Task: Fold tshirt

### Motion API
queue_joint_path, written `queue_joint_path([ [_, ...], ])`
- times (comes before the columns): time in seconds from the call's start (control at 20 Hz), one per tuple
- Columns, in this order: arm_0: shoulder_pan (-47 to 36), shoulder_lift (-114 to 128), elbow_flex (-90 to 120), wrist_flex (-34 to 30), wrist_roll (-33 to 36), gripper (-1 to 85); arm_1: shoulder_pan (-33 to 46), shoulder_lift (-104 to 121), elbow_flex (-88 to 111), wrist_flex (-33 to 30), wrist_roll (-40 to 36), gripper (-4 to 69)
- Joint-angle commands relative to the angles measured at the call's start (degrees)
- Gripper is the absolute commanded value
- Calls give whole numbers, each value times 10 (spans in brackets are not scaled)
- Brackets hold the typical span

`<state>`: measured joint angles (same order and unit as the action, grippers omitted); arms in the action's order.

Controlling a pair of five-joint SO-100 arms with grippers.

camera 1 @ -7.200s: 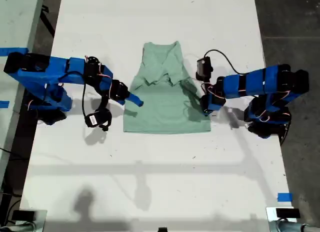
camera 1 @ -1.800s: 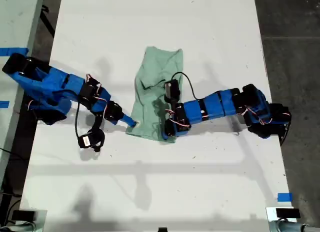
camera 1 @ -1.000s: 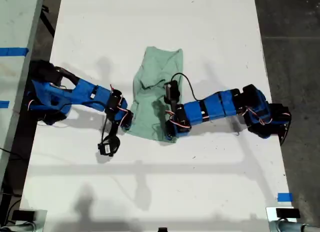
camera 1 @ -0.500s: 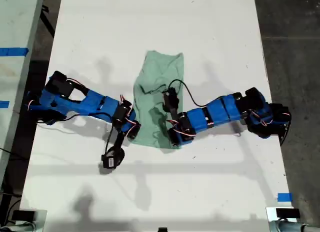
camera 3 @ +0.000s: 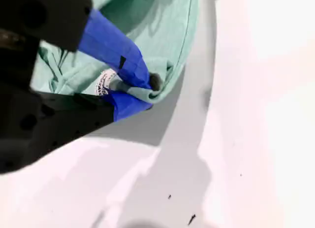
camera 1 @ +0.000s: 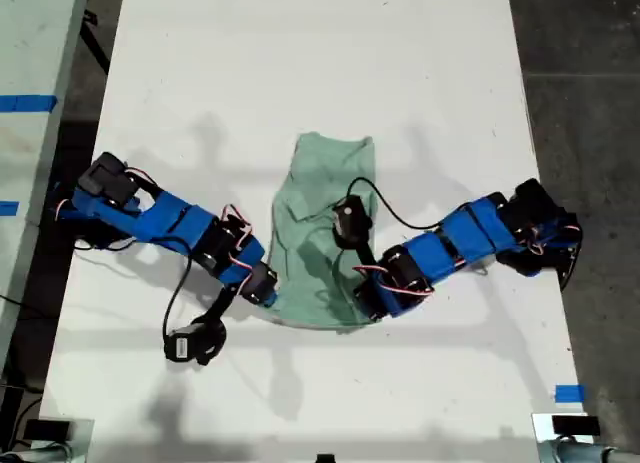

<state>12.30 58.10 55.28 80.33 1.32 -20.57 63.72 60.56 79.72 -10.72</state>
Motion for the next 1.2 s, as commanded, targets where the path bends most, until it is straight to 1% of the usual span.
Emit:
queue_joint_path([
  [0.0, -70, 109, -31, -10, 71, 0, 82, 75, -82, 24, -75, -11],
  [0.15, -189, 142, -33, 14, 178, 0, 185, 93, -76, 55, -166, -12],
  [0.25, -272, 146, -34, 24, 240, 0, 260, 101, -73, 65, -229, -12],
  [0.4, -373, 122, -33, 26, 299, 0, 364, 105, -69, 75, -297, -12],
  [0.55, -431, 108, -38, 21, 331, 0, 438, 105, -58, 69, -335, -12],
  [0.6, -446, 106, -40, 18, 339, 0, 458, 105, -54, 69, -339, 10],
  [0.65, -464, 106, -44, 17, 341, 19, 482, 105, -54, 69, -346, 153],
  [0.7, -486, 111, -45, 9, 354, 174, 517, 106, -53, 68, -349, 333],
  [0.75, -515, 118, -46, -4, 367, 339, 558, 108, -53, 54, -376, 422],
  [0.85, -601, 135, -47, -41, 384, 364, 658, 113, -69, 25, -420, 363],
  [0.9, -646, 146, -47, -58, 388, 367, 717, 119, -73, 18, -423, 334],
  [0.95, -683, 157, -47, -71, 389, 370, 773, 128, -73, 11, -429, 329],
  [1.05, -727, 189, -40, -78, 396, 370, 852, 161, -69, 32, -453, 326],
  [1.15, -729, 236, -14, -65, 402, 371, 878, 229, -19, 69, -481, 316],
])
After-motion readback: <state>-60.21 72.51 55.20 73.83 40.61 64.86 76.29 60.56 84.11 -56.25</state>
